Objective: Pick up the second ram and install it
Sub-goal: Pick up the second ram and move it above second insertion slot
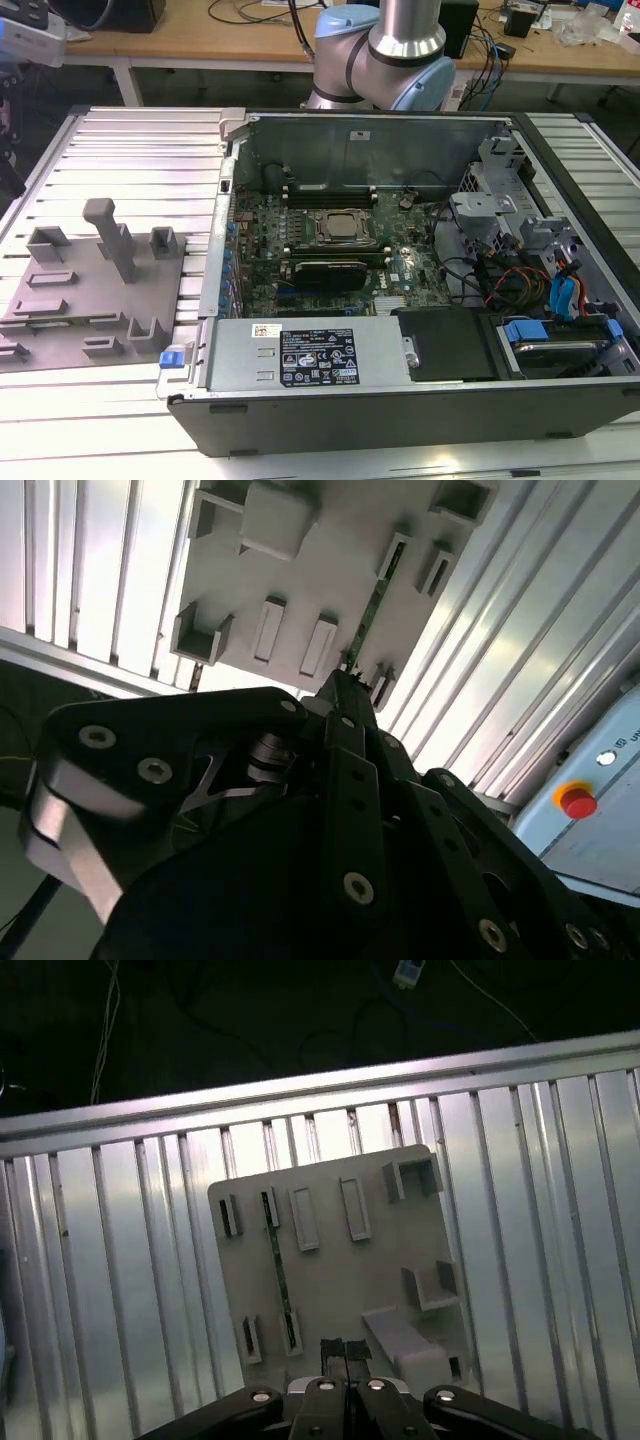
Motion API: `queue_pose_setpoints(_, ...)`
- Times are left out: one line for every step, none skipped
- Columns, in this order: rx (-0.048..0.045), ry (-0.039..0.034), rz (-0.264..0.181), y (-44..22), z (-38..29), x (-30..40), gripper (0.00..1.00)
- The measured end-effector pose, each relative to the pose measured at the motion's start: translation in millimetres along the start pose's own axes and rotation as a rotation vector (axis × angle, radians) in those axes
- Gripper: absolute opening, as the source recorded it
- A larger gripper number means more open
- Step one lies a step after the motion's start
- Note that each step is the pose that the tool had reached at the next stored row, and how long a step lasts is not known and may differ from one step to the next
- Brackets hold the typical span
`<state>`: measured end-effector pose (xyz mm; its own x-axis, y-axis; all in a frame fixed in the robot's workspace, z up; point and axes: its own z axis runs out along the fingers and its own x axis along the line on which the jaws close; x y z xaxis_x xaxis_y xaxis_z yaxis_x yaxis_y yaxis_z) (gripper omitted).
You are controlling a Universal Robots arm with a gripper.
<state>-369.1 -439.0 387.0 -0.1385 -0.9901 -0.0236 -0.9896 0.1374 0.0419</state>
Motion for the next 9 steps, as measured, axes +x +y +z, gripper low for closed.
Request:
queue_pose_setpoints(-0.0003,0.0006,-0.014,0.0,0.0,0.0,0.11)
queue_pose_setpoints(-0.0007,0.0012,-0.027,0.0,0.0,0.0,0.11)
queue_pose_setpoints(-0.0009,0.0016,-0.037,0.0,0.0,0.0,0.11)
queue_pose_setpoints(-0.0012,0.002,-0.045,0.0,0.0,0.0,0.11)
queue_pose_setpoints(-0.0013,0.0024,-0.055,0.0,0.0,0.0,0.11)
queue_pose_setpoints(-0.0015,0.0027,-0.064,0.0,0.0,0.0,0.11)
queue_pose_setpoints(-0.0016,0.0029,-0.068,0.0,0.0,0.0,0.11)
queue_pose_setpoints(-0.0019,0.0034,-0.08,0.0,0.0,0.0,0.11)
queue_pose_setpoints(-0.0021,0.0038,-0.09,0.0,0.0,0.0,0.11)
